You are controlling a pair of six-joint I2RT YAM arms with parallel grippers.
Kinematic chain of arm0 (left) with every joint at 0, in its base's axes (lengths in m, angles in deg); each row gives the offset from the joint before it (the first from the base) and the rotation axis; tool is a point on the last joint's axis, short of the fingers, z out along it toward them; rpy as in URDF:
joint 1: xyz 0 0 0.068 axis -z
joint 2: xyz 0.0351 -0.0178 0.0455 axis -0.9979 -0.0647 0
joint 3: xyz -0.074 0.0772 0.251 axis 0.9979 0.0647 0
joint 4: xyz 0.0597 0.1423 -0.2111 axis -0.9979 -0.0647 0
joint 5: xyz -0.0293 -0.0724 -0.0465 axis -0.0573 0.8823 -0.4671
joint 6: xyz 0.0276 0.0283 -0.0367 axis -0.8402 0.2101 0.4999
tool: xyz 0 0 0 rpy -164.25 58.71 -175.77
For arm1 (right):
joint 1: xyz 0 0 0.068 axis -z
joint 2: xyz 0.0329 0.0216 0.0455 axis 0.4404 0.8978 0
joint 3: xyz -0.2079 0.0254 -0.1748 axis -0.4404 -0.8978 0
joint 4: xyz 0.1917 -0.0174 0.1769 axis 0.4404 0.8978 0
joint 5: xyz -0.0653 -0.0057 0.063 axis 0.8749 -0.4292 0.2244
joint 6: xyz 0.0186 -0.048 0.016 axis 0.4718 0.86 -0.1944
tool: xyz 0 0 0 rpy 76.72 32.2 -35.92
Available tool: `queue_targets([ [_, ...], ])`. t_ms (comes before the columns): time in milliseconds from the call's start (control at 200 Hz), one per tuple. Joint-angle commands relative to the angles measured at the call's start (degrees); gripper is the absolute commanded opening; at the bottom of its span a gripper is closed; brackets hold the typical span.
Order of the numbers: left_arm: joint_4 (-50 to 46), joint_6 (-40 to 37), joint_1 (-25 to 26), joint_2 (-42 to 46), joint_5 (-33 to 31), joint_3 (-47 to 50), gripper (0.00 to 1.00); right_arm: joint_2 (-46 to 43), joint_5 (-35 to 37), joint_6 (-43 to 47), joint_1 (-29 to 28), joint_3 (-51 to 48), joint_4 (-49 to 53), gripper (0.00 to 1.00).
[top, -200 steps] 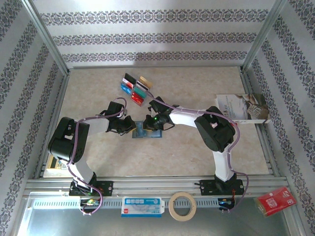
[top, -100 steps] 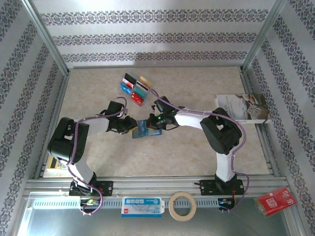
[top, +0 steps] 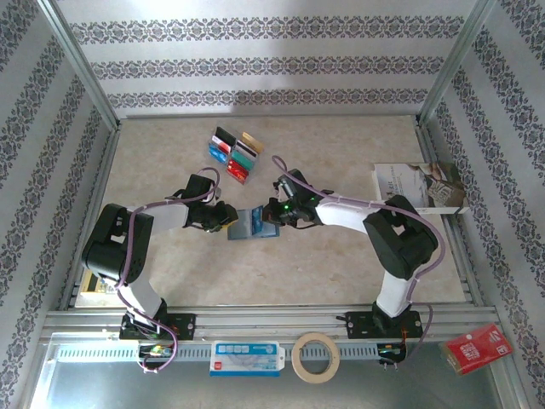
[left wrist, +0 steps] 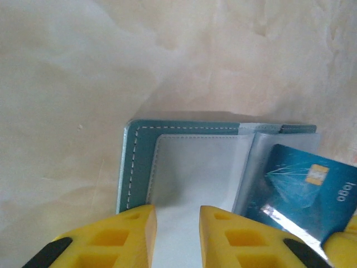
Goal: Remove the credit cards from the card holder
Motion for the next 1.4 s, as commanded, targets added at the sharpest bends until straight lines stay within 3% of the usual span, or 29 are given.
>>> queue_targets([
  [0,-3.46,-1.06,-0.49,1.98,-0.42,-0.7,0.32,-3.01,1.87,1.42,0.65,-2.36,-5.1,0.0],
  [80,-2.09,0.13,-0.49,4.07,0.99,-0.65,0.39,-4.06,0.9,1.36,0.69,-3.23,-7.31,0.0],
  [335,7.45,6.3,-0.5,12.32,8.17,2.35,0.78,-4.16,-7.51,-3.6,2.49,-5.59,-18.16,0.0],
  [475,8.26,7.74,-0.46,14.59,11.43,2.5,0.83,-4.57,-12.06,-7.25,3.66,-5.42,-22.83,0.0],
  [545,13.39,10.51,-0.46,15.14,13.83,3.65,0.84,-5.02,-13.88,-8.84,4.03,-5.0,-24.45,0.0],
  [630,20.22,14.54,-0.5,15.53,15.36,5.61,0.83,-5.31,-16.02,-11.18,4.41,-4.63,-26.98,0.0],
  [734,20.75,14.81,-0.45,15.7,15.94,5.56,0.79,-4.83,-18.06,-14.64,4.81,-4.39,-31.12,0.0],
  [869,19.43,14.23,-0.52,16.29,16.21,5.27,0.68,-4.04,-19.05,-19.52,5.65,-5.44,-37.6,0.0],
  [1164,18.78,16.87,-0.57,19.69,14.92,3.38,0.4,-2.94,-18.49,-21.33,6.19,-5.68,-39.88,0.0],
  [1399,20.58,17.5,-0.59,19.1,14.81,3.78,0.31,-2.41,-19.19,-22.15,6.28,-5.62,-40.69,0.0],
])
